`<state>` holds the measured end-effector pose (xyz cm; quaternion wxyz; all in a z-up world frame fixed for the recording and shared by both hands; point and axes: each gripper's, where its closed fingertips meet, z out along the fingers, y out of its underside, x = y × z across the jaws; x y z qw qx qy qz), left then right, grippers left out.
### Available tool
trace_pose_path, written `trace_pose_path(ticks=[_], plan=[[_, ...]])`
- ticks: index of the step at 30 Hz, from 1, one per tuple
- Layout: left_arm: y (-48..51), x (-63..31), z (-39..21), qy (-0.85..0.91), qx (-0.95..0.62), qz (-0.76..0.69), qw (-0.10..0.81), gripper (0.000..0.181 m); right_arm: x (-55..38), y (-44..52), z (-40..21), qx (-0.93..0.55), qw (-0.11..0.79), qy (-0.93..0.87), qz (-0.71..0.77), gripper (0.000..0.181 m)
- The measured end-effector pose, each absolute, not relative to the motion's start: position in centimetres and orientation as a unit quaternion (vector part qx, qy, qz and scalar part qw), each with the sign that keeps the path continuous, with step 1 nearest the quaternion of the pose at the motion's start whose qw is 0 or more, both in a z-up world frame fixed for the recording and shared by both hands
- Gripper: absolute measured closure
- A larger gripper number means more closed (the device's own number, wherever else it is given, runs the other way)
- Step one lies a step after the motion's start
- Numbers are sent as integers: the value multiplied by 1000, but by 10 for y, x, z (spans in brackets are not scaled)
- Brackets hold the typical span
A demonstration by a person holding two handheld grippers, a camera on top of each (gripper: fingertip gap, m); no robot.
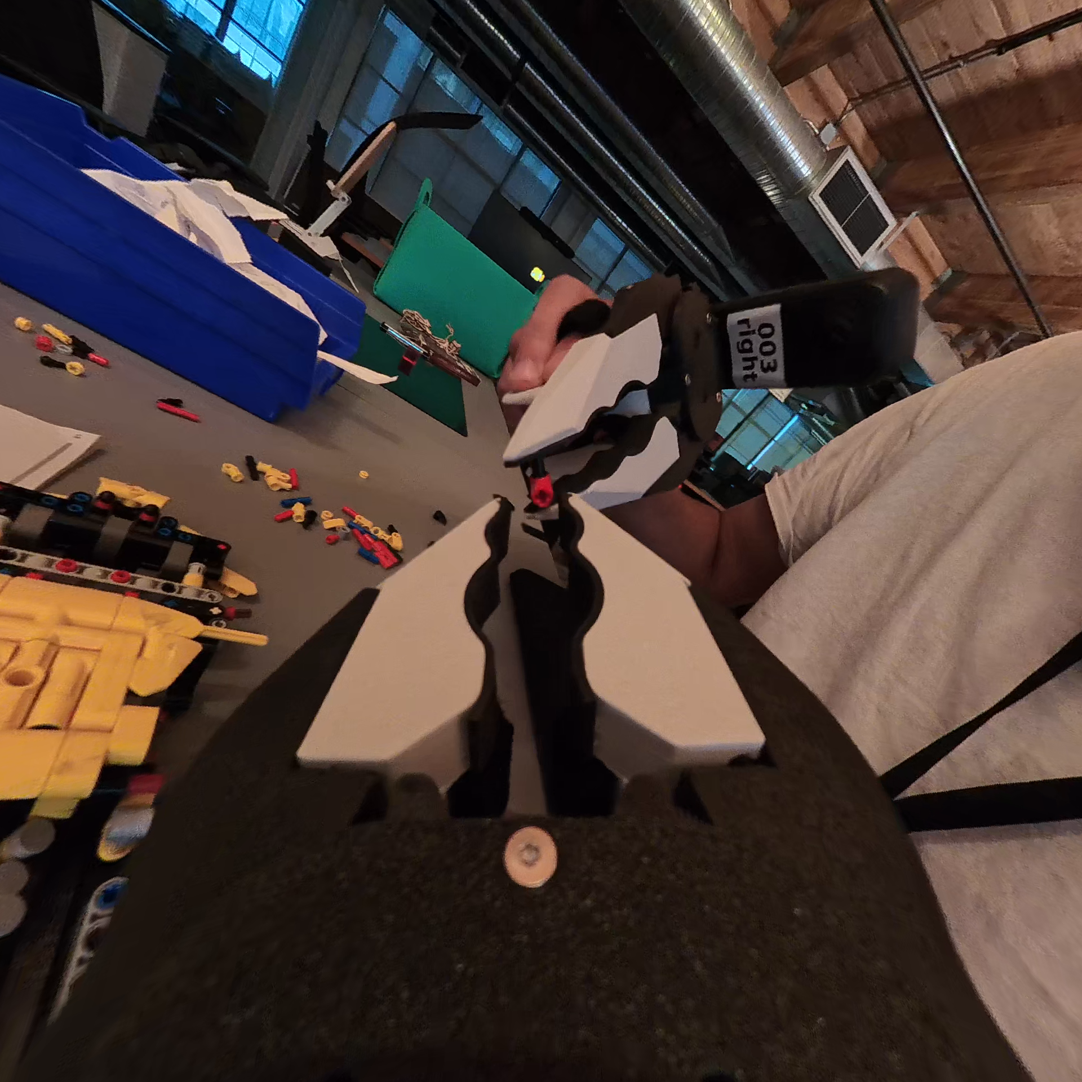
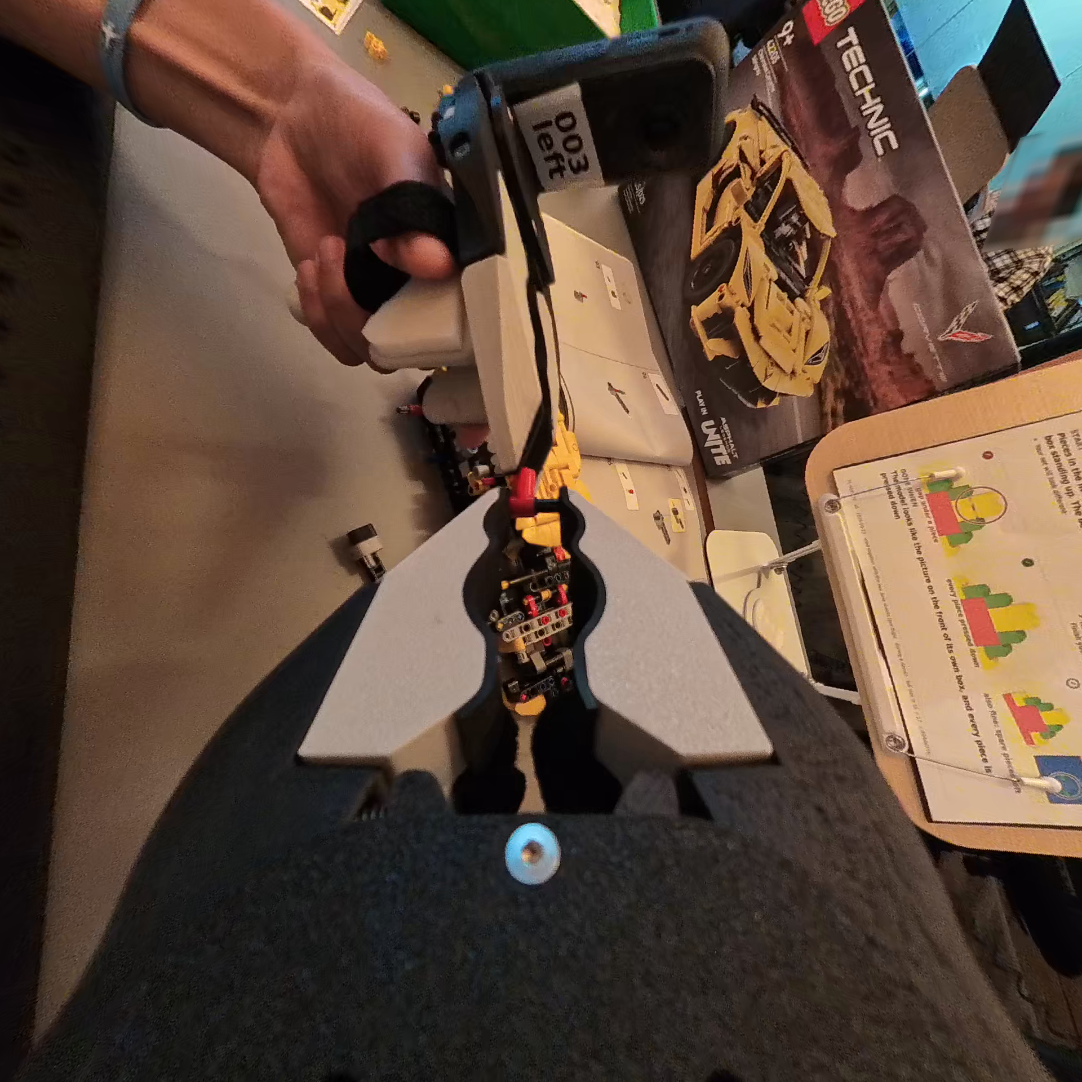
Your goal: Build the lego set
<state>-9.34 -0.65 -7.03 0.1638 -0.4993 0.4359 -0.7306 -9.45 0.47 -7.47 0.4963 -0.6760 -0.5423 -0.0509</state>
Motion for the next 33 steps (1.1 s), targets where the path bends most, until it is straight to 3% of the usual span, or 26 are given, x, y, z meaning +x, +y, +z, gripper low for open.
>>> trace_pose_path(ticks=[3,11,14,16,19,23,30,33], plan=[[-10,-93,-72,444,-499,-726,162,174,-95,5,-76,-676,491,-545,-63,166],[2,-95,-74,446,-513,-707,195,177,-96,18,-78,-680,521,-516,-33,165],[28,-102,-68,413,-524,-709,227,181,-93,36,-75,-683,560,-468,-25,138],[49,-109,-67,400,-536,-700,252,181,-95,44,-73,-701,576,-417,55,135],[69,-119,-69,395,-549,-682,279,181,-91,59,-60,-690,630,-299,193,143],[76,-129,-73,416,-556,-659,287,181,-76,65,-65,-668,618,-184,371,149],[111,-135,-92,414,-611,-585,336,181,-18,73,-79,-676,623,-81,384,156],[132,-133,-113,440,-648,-507,360,170,-10,82,-92,-707,619,-80,333,157]])
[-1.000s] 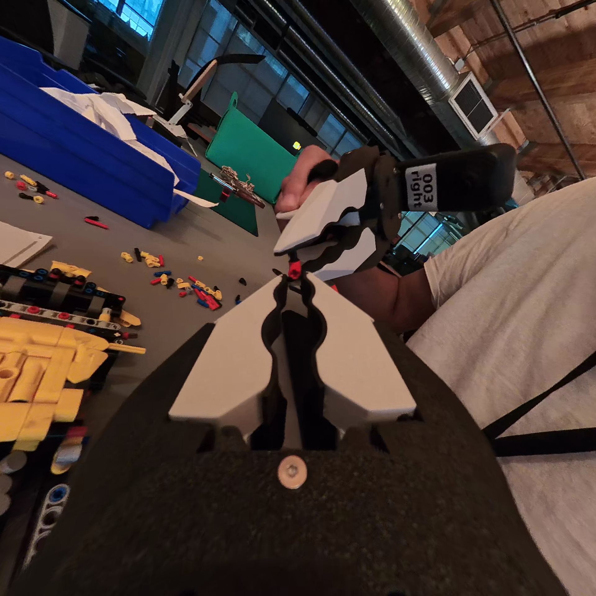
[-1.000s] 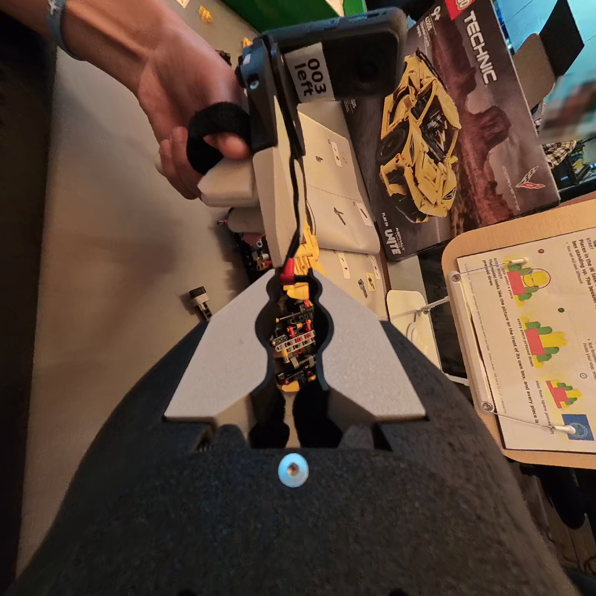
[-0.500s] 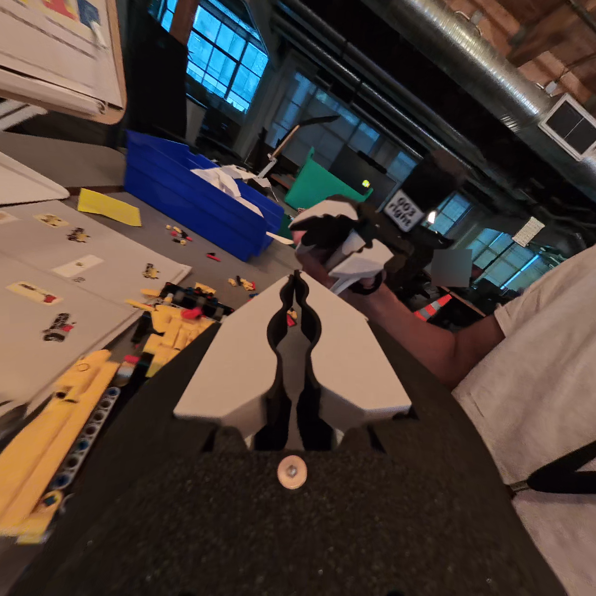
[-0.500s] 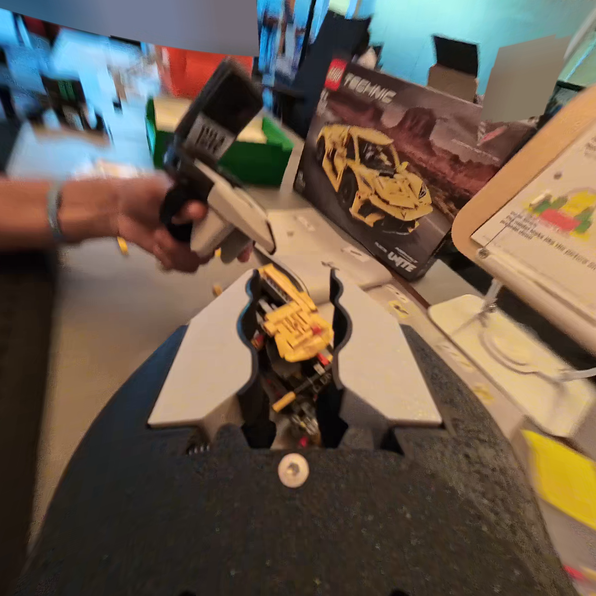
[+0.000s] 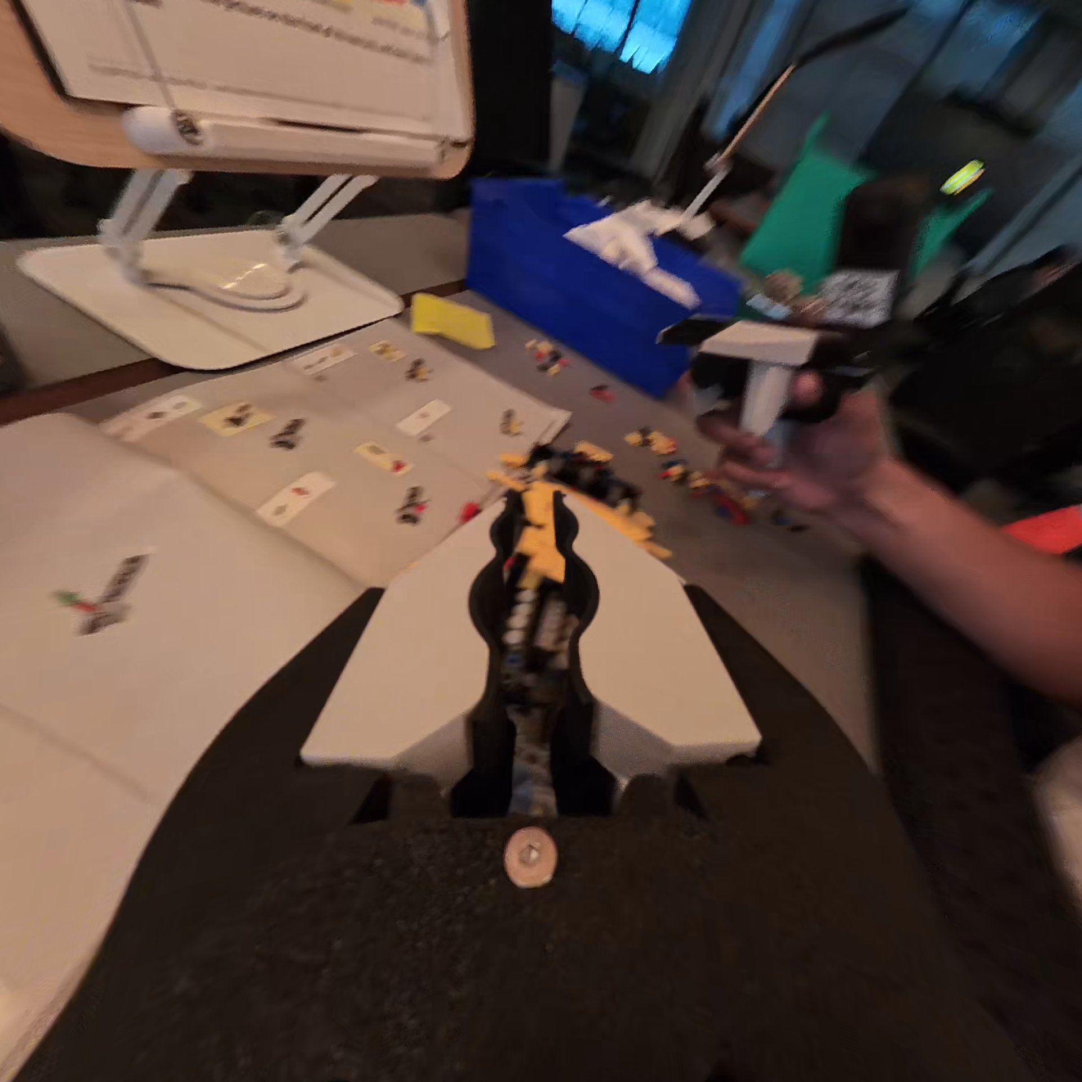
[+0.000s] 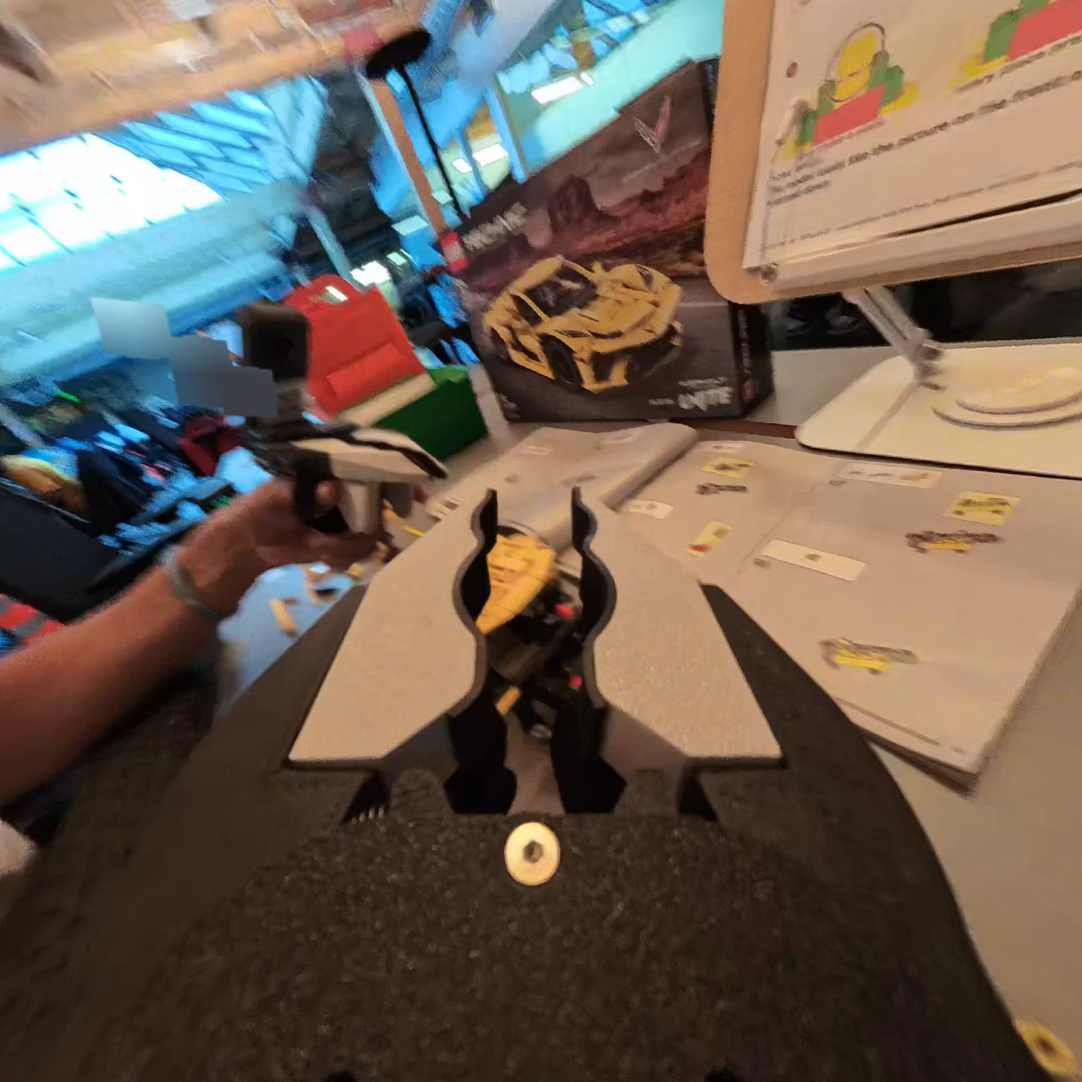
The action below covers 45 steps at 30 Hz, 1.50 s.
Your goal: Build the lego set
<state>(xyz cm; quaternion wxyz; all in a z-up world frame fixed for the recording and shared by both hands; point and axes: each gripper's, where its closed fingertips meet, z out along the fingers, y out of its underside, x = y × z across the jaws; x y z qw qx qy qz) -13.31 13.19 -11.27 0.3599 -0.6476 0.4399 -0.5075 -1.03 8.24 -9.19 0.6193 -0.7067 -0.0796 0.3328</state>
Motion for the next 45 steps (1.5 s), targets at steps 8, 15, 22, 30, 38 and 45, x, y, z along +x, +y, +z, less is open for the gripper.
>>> trace_pose_path(ticks=[8,15,22,30,38,45], plan=[[162,-111,-122,527,-649,-422,351,161,-4,136,-136,-849,438,-228,191,147],[165,-70,-191,738,-557,-307,226,158,1,159,-129,-838,481,-157,204,153],[152,-52,-201,774,-504,-355,144,158,3,128,-124,-793,564,-73,218,159],[153,-43,-214,786,-505,-333,131,167,12,126,-120,-783,574,-68,229,160],[173,-45,-218,787,-520,-289,162,173,10,122,-125,-788,570,-79,218,160],[207,-98,-127,534,-668,-494,155,174,-9,114,-114,-757,599,-152,212,158]])
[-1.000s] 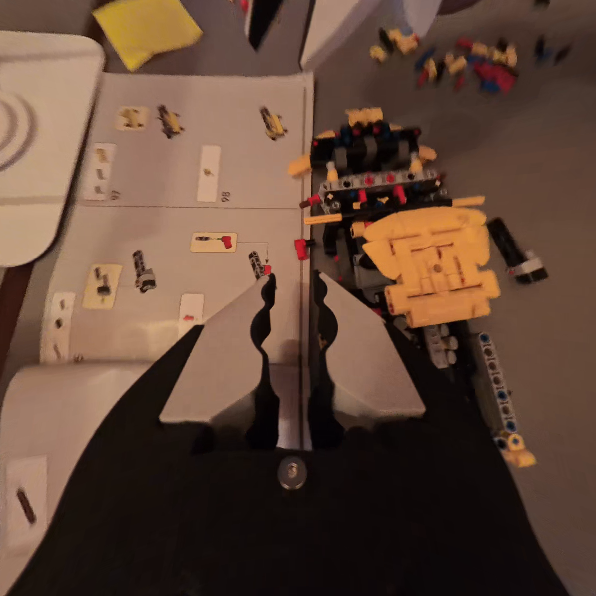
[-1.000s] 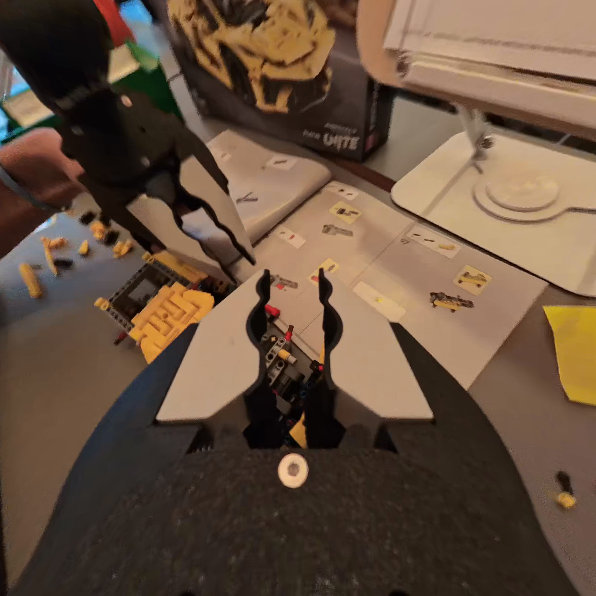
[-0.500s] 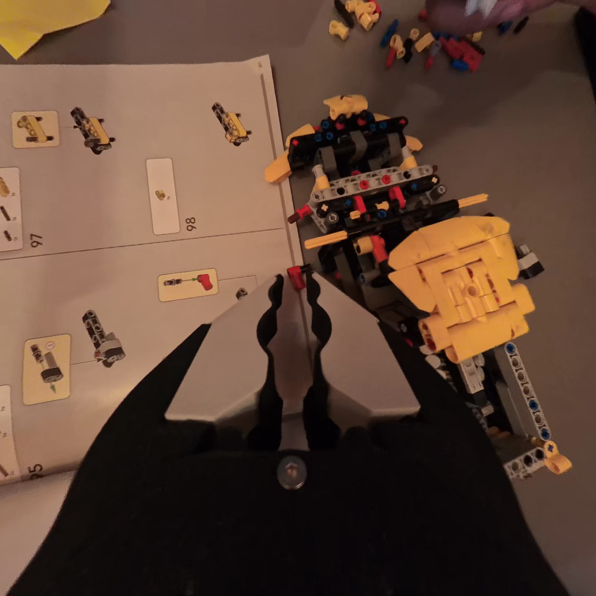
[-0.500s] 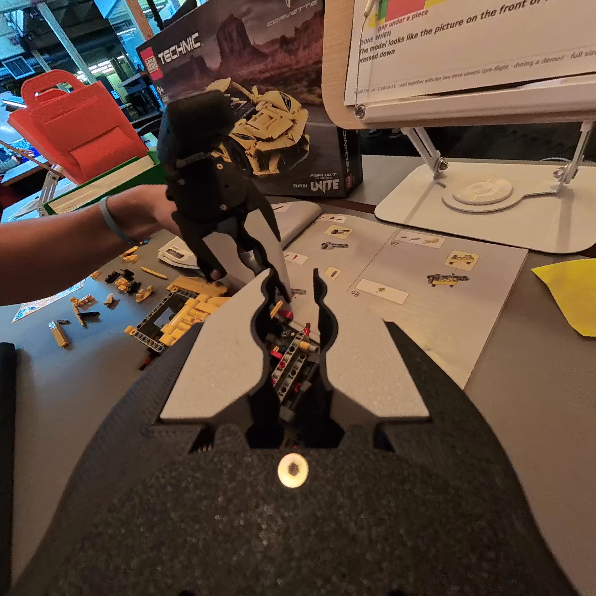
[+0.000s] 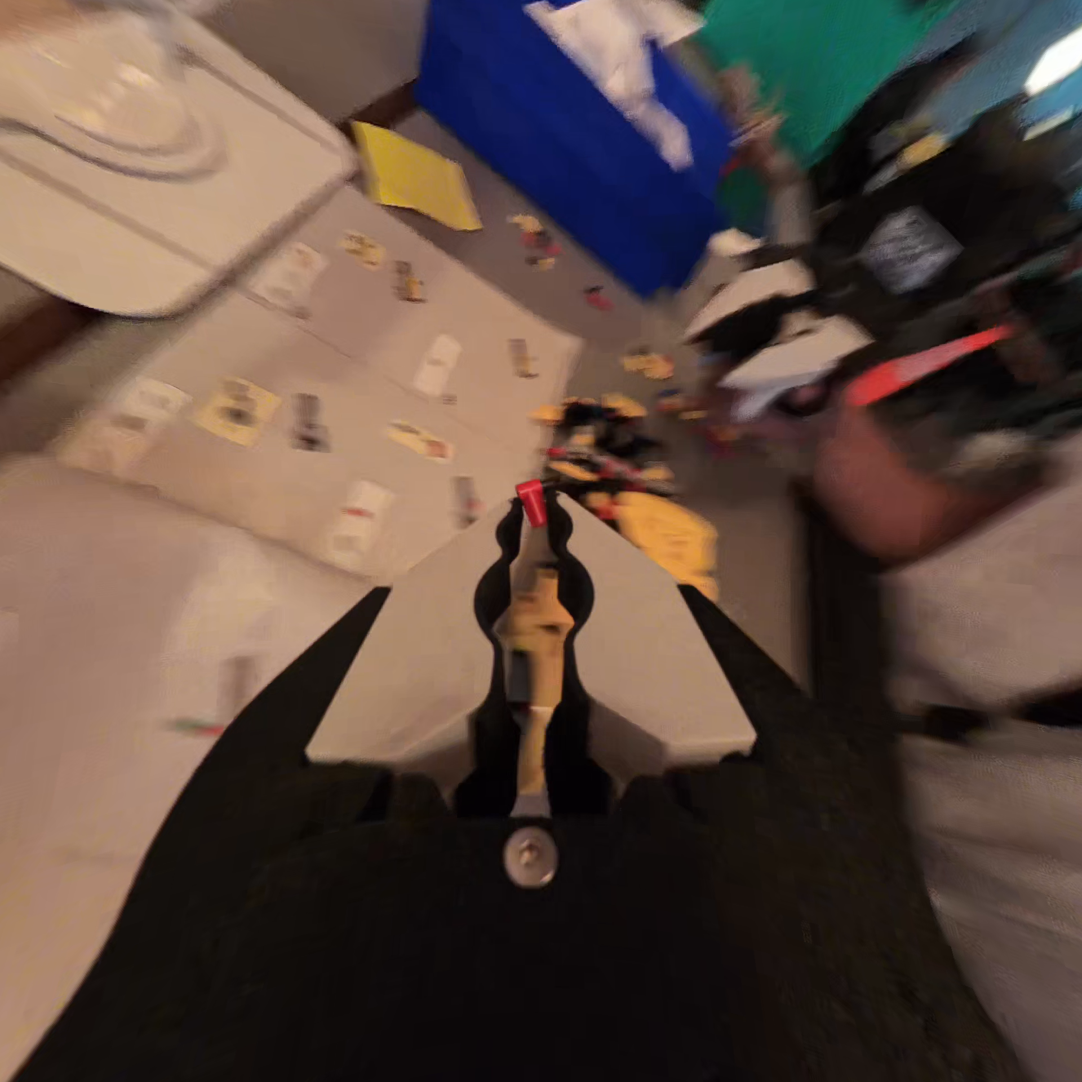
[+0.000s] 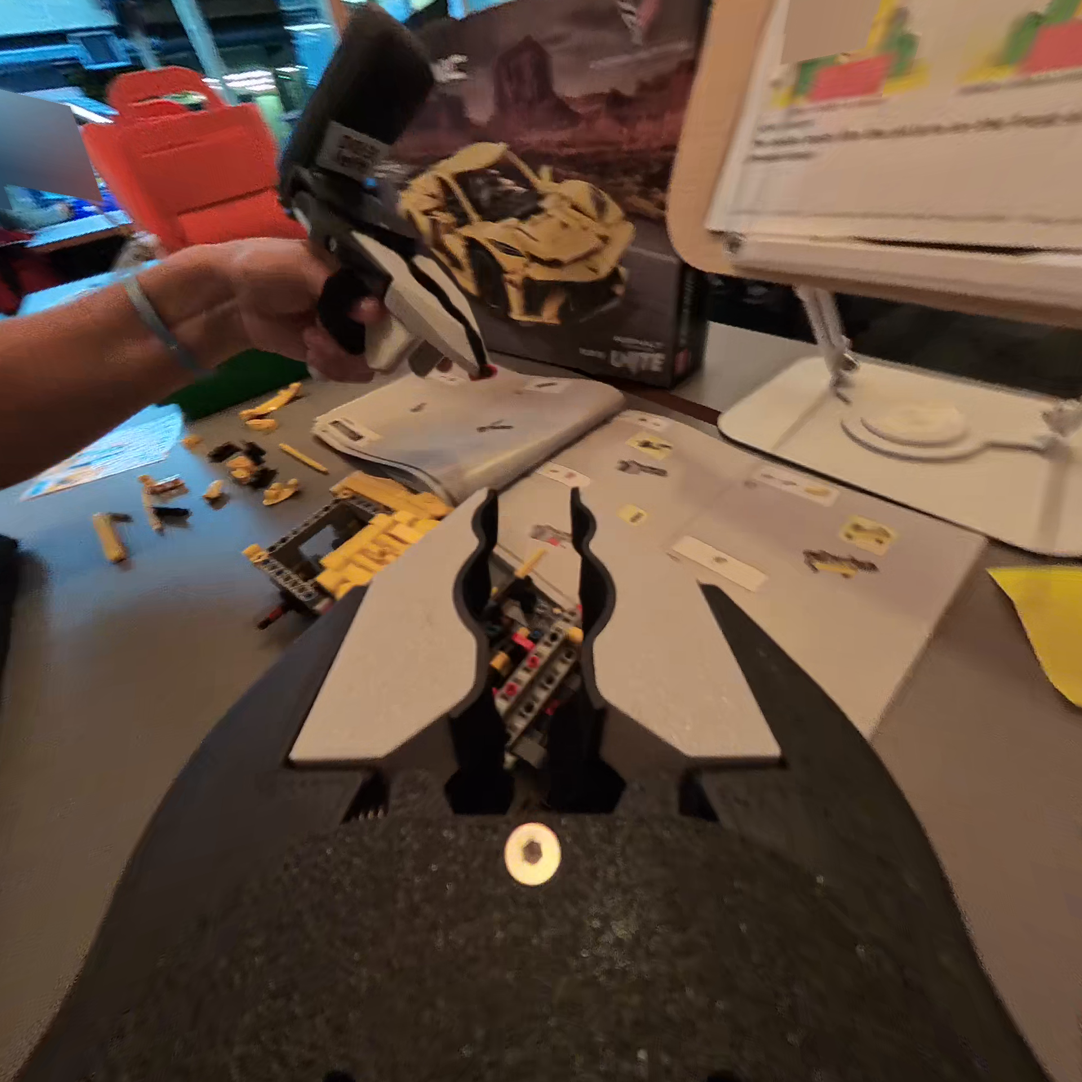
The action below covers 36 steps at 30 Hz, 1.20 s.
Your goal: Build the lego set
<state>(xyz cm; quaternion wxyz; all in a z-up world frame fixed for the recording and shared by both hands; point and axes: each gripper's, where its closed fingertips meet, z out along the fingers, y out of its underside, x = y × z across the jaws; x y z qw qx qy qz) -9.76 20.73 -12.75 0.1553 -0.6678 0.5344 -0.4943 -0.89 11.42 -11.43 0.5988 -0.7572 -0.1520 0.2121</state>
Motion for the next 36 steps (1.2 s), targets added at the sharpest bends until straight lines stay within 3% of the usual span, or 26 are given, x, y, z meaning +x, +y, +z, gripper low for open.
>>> trace_pose_path(ticks=[6,14,19,31,34,36], plan=[[103,-113,-73,370,-601,-704,-87,174,-79,79,-95,-682,574,-283,353,154],[35,-121,-67,375,-583,-701,-168,174,-128,38,-67,-612,584,-396,356,156],[7,-131,-59,400,-572,-693,-181,174,-139,17,-69,-614,565,-452,316,172],[-29,-137,-49,365,-534,-731,-217,174,-147,-20,-59,-589,567,-453,356,175],[-24,-131,-64,403,-550,-721,-128,168,-126,-20,-70,-631,524,-413,396,175],[-14,-128,-103,477,-603,-640,-2,152,-97,-8,-97,-693,514,-367,348,175]])
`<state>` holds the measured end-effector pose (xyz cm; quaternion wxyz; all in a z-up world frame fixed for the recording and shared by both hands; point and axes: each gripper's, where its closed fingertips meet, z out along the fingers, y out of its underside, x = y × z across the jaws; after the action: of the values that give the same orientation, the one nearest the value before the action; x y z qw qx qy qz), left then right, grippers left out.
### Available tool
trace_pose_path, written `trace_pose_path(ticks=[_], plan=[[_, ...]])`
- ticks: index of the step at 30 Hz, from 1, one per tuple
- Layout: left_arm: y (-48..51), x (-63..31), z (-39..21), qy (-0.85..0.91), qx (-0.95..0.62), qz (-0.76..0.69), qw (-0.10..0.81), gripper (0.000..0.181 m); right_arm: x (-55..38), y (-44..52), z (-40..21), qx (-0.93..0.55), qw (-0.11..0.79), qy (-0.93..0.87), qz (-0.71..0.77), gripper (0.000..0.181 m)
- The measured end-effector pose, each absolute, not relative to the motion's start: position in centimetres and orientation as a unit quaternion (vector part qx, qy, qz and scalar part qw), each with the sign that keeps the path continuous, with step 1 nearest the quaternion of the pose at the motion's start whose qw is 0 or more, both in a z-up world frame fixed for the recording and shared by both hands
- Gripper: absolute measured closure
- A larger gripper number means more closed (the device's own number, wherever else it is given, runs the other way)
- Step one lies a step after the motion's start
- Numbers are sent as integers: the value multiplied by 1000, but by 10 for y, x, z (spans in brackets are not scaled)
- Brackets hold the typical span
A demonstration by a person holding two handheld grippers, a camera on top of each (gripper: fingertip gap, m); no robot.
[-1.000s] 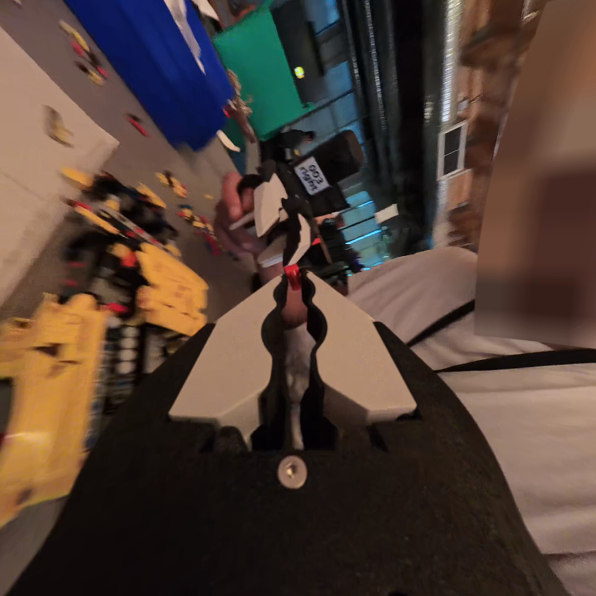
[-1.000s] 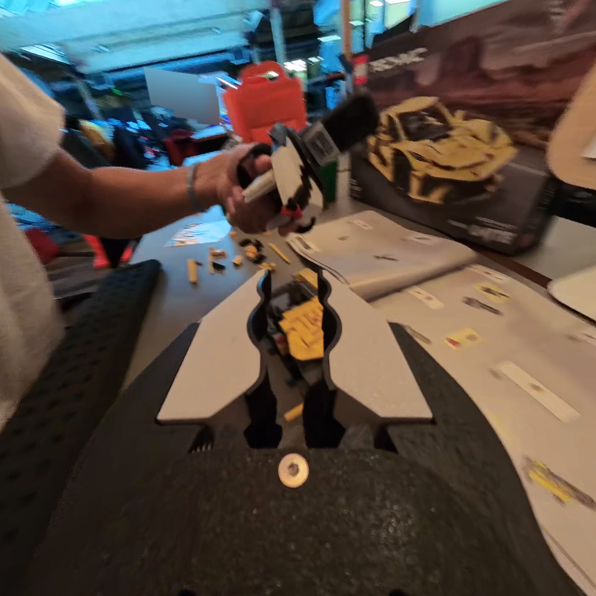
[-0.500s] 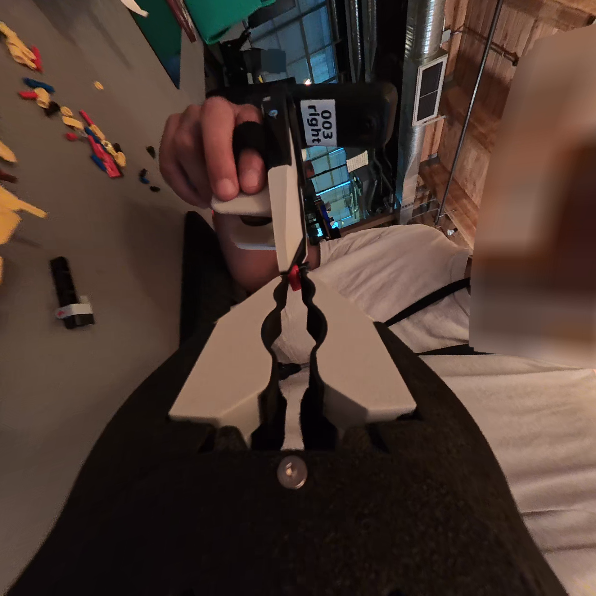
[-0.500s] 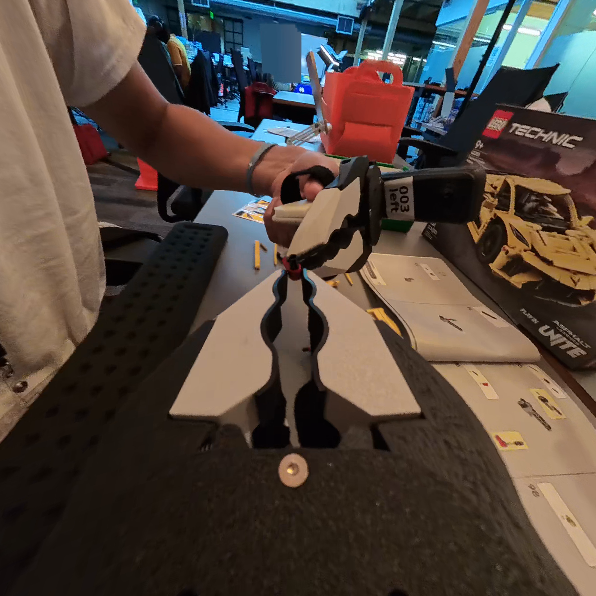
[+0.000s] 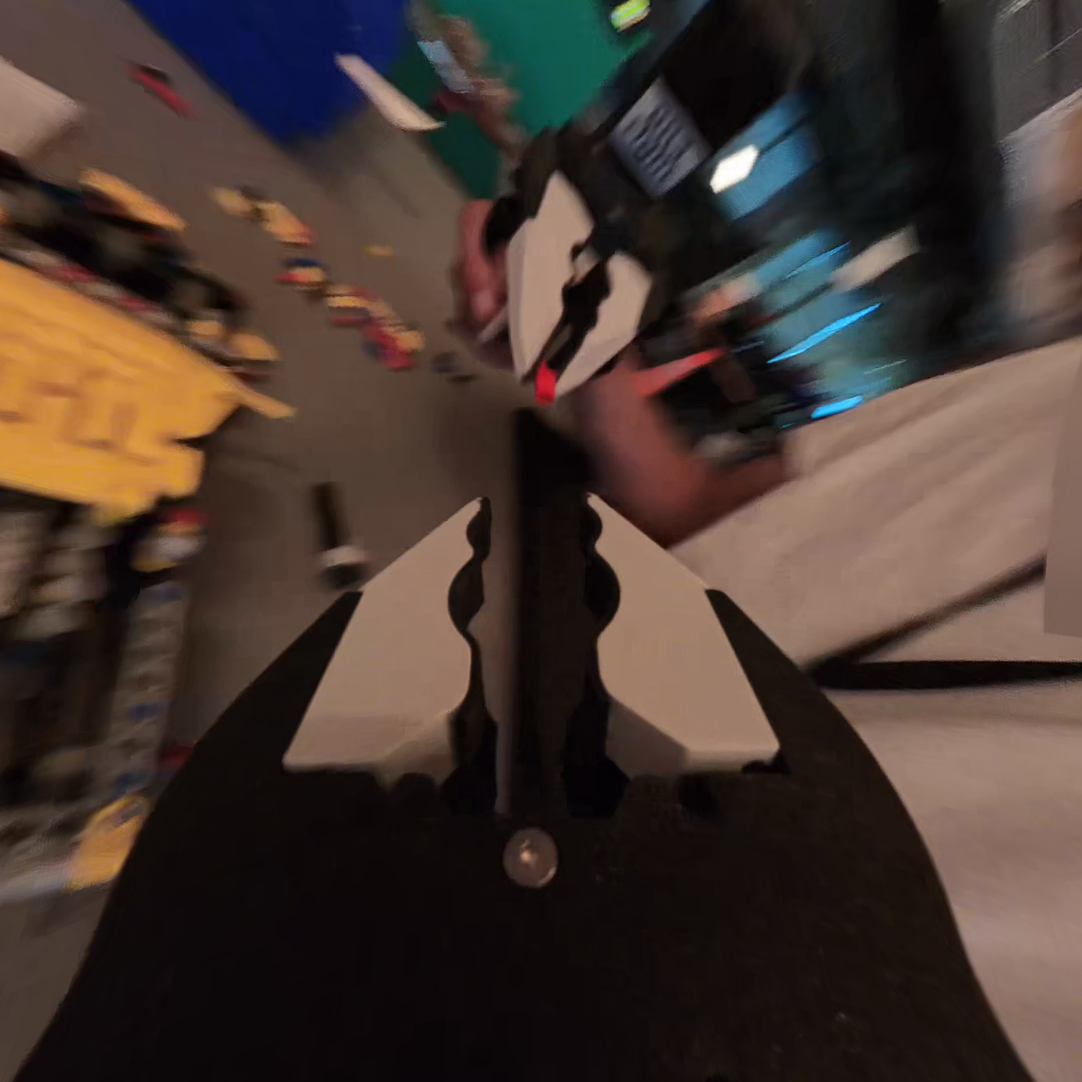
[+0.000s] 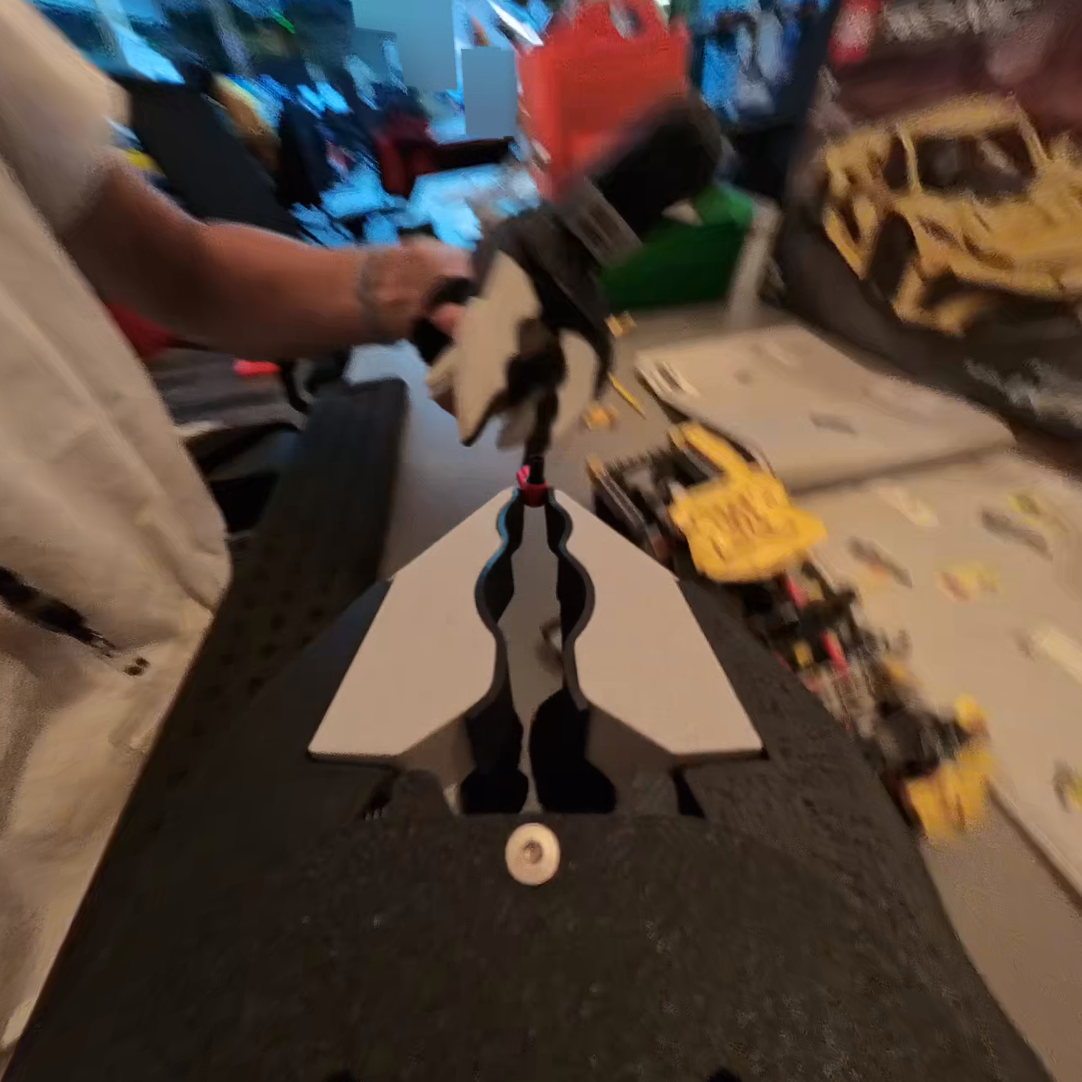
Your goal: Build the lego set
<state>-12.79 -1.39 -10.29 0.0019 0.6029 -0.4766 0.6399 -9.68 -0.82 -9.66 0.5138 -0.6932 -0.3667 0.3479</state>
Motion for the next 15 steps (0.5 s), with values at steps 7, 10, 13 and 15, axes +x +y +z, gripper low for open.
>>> trace_pose_path(ticks=[7,10,13,15], plan=[[-8,-124,-218,-645,654,322,-229,149,-68,-7,-184,-814,416,-284,290,175],[-9,-112,-226,-631,671,318,-225,146,-68,-3,-178,-803,436,-274,300,175],[-10,-104,-226,-617,676,343,-212,146,-67,-6,-175,-794,448,-278,303,175],[-8,-101,-226,-615,671,350,-220,151,-62,-9,-184,-804,436,-271,300,175]])
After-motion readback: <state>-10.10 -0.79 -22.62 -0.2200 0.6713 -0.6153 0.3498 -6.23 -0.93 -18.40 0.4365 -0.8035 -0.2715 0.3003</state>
